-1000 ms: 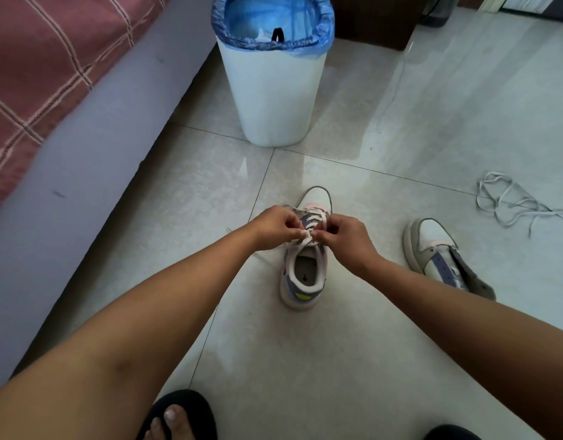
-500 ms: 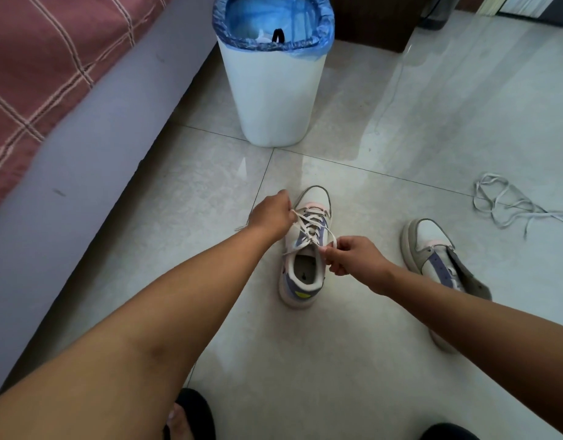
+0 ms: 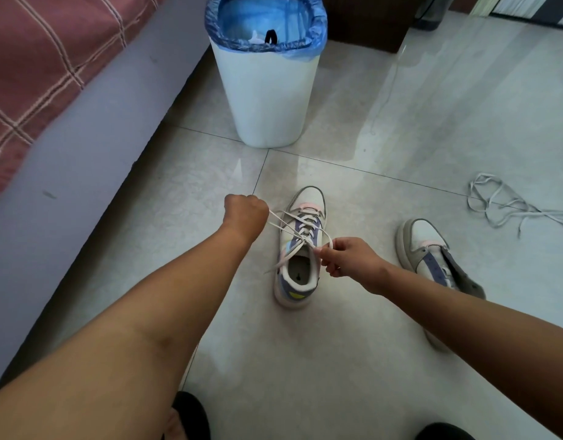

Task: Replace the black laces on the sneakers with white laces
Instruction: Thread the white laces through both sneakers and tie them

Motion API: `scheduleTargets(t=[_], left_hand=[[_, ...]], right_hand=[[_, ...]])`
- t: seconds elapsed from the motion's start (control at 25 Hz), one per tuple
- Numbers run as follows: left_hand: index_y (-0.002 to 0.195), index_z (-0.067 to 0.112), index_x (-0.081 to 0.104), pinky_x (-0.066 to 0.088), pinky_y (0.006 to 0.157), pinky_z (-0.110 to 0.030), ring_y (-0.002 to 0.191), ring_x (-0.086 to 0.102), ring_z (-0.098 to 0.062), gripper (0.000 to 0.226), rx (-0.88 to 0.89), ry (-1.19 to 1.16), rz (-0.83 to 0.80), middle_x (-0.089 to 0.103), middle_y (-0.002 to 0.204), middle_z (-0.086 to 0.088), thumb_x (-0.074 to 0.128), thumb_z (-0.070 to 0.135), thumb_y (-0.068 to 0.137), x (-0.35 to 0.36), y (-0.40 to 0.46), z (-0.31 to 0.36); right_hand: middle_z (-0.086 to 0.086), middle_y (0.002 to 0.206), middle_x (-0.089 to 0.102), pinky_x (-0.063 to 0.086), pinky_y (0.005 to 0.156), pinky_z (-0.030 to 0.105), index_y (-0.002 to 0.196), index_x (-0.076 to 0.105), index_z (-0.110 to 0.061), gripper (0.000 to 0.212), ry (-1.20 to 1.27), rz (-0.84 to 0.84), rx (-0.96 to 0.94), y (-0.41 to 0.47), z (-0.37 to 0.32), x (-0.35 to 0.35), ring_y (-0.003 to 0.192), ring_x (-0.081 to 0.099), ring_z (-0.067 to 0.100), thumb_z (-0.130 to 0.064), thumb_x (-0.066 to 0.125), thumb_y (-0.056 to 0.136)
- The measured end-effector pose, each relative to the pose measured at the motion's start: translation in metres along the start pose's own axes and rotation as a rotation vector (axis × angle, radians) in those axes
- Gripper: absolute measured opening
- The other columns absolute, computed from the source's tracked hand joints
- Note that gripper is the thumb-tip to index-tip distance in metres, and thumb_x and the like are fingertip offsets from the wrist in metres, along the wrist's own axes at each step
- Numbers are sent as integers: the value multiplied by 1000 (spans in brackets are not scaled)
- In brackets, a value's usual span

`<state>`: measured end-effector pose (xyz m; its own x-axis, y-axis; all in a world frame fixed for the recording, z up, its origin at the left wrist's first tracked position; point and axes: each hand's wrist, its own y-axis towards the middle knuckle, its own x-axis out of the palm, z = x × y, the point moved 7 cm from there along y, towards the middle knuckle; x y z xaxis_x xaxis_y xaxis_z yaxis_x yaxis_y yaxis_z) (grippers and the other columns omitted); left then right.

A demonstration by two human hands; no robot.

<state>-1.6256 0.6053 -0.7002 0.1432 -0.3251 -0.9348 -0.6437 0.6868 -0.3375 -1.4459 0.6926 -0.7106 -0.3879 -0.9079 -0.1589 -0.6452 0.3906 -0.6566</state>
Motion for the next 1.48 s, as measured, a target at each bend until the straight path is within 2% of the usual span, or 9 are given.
scheduleTargets(t=[0.12, 0.36, 0.64, 0.84, 0.96, 1.08, 1.2, 1.32, 1.48], left_hand=[[93, 8, 61, 31, 55, -24, 79, 59, -25, 23, -203, -529, -170, 60, 97, -10, 41, 20, 96, 8, 0, -9], [110, 14, 59, 37, 75, -30, 102, 59, -26, 24, -80, -53, -214, 62, 114, -6, 38, 17, 99, 24, -1, -17], [109, 16, 60, 37, 73, -29, 100, 59, -25, 25, -141, -101, -215, 62, 111, -3, 40, 10, 95, 24, -1, -22], [97, 8, 56, 42, 70, -37, 85, 56, -29, 27, -60, -839, -2, 61, 96, -10, 36, 26, 100, -4, -6, -6], [95, 13, 56, 46, 73, -28, 84, 58, -20, 18, 41, -1126, 216, 58, 92, -3, 51, 30, 96, -37, -16, 9], [105, 12, 60, 38, 66, -2, 81, 55, -2, 19, 152, -1215, 275, 61, 96, 1, 61, 25, 91, -63, -29, 30], [110, 18, 59, 46, 73, -12, 81, 60, 1, 23, 222, -1251, 46, 65, 92, 4, 60, 31, 90, -60, -28, 49], [98, 19, 60, 49, 71, -33, 76, 60, -18, 30, 204, -927, -163, 64, 80, 2, 46, 46, 95, -36, -28, 48], [78, 12, 63, 40, 55, -25, 59, 46, -12, 30, 201, -806, -259, 49, 64, 4, 51, 31, 96, -24, -33, 22]], right_hand=[[3, 66, 57, 45, 55, 21, 71, 60, -10, 21, 2, 16, 4, 0, 1, -3, 56, 49, 13, -22, 65, 88], [5, 66, 57, 46, 56, 23, 73, 60, -7, 19, -47, -7, 32, 3, 2, -6, 55, 50, 13, -18, 66, 88], [6, 65, 56, 45, 55, 23, 75, 59, -6, 18, -71, -19, 58, 4, 7, -13, 53, 50, 14, -17, 67, 87], [5, 85, 66, 46, 73, 27, 91, 64, -9, 12, 233, 36, -14, 6, -14, -16, 78, 62, 14, -19, 57, 93], [5, 77, 62, 48, 63, 21, 104, 62, -7, 14, 504, 93, -45, 9, -35, -6, 68, 60, 15, -10, 52, 95], [1, 69, 55, 44, 53, 17, 100, 65, -7, 21, -19, 90, -159, 4, -57, 11, 59, 51, 11, 0, 47, 91], [-1, 70, 57, 41, 55, 17, 78, 62, -9, 19, -276, 29, -222, 0, -69, 23, 63, 52, 9, -7, 50, 93], [6, 63, 58, 35, 43, 16, 74, 59, -8, 29, 0, 52, -110, 5, -61, 11, 49, 50, 11, -13, 43, 98], [4, 72, 65, 26, 51, 20, 82, 63, -12, 19, 245, -34, 122, 12, -37, 3, 54, 52, 8, -11, 48, 96]])
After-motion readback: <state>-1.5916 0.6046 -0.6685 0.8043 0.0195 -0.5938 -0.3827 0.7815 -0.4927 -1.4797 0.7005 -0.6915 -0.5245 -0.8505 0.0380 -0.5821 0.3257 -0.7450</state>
